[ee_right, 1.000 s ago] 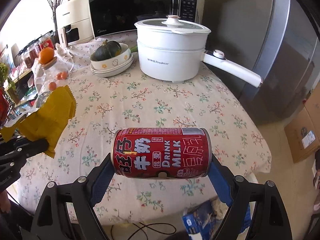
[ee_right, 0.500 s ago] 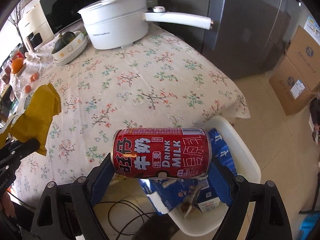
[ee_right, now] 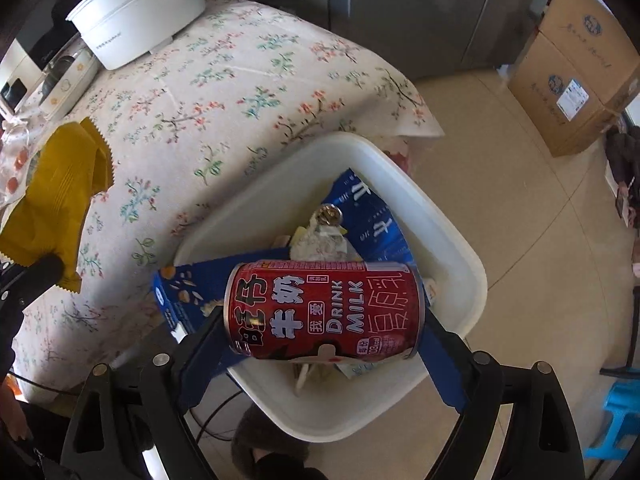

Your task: Collect trash

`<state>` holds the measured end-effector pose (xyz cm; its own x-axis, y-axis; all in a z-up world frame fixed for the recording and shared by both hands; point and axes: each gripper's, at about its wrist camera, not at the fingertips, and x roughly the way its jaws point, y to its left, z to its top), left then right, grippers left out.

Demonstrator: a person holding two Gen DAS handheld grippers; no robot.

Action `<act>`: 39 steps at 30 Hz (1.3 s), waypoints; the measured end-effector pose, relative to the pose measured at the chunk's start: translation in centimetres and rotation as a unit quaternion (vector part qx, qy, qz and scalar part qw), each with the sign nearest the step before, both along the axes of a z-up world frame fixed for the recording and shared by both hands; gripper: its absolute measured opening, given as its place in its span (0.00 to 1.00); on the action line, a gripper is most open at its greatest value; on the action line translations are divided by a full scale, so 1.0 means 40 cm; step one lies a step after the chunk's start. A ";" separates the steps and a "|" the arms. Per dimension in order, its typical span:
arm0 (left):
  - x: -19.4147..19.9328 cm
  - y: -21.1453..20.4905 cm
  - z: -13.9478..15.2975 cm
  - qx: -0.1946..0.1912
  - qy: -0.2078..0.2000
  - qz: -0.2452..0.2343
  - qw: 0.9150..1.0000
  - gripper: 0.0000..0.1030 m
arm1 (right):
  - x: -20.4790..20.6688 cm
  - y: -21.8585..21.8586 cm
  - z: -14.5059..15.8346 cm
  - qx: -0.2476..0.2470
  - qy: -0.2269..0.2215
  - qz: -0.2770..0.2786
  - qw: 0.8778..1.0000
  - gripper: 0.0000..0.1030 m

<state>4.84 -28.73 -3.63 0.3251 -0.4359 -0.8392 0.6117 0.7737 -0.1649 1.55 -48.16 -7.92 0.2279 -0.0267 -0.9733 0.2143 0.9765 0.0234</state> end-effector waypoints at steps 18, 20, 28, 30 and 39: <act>0.000 -0.142 -0.058 0.016 0.005 -0.082 0.996 0.17 | -0.085 -0.041 0.042 -0.030 -0.016 -0.018 0.999 0.92; 0.002 -0.146 -0.059 0.014 0.003 -0.087 0.996 0.19 | -0.086 -0.044 0.042 -0.031 -0.017 -0.021 0.999 0.92; -0.005 -0.125 -0.047 0.020 -0.027 -0.089 0.995 0.58 | -0.089 -0.044 0.044 -0.037 -0.019 -0.022 0.999 0.92; -0.007 -0.108 -0.039 0.018 -0.031 -0.084 0.996 0.61 | -0.086 -0.038 0.049 -0.038 -0.020 -0.023 0.999 0.92; -0.032 0.037 0.007 0.019 -0.053 -0.015 0.998 0.76 | -0.089 0.041 0.102 -0.033 -0.065 -0.011 0.997 0.92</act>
<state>3.56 -27.24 -3.35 0.3995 -0.4149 -0.8175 0.6478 0.7588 -0.0685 -2.00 -46.51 -3.84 0.3511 -0.0966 -0.9313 0.2358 0.9717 -0.0119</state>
